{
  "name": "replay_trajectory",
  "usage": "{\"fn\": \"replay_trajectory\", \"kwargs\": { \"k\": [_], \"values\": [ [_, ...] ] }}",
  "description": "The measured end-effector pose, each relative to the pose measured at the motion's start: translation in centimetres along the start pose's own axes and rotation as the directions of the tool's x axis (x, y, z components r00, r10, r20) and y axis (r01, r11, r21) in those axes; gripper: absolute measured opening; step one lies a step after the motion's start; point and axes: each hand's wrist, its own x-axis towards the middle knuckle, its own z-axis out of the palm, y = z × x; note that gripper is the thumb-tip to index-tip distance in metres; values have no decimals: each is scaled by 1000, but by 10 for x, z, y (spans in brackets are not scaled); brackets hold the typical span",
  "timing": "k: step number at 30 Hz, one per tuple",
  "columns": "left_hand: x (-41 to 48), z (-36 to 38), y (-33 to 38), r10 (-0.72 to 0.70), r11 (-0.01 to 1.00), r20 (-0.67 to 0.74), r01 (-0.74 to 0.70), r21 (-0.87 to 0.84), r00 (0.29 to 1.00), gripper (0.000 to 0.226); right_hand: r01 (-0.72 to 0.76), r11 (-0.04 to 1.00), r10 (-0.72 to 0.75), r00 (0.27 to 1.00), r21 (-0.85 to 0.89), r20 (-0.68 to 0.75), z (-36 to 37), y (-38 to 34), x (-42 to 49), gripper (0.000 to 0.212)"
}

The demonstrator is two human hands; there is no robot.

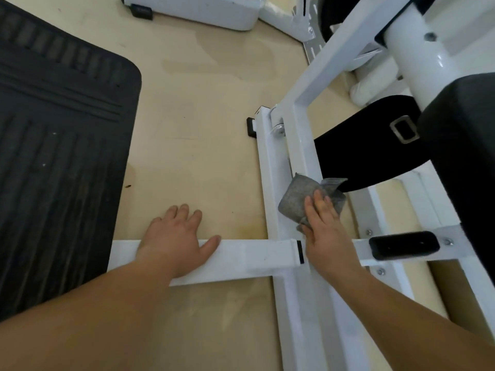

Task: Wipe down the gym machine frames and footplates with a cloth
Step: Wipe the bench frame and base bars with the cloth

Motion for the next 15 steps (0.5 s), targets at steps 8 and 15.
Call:
{"fn": "replay_trajectory", "kwargs": {
  "k": [8, 15],
  "values": [
    [-13, -26, 17, -10, 968, 184, -37, 248, 983, 81, -264, 955, 222, 939, 137, 264, -50, -25, -53, 33],
    [-53, -88, 18, 166, 978, 109, -178, 107, 980, 78, -280, 885, 249, 960, 371, 130, -105, -75, -43, 20]
  ]
}}
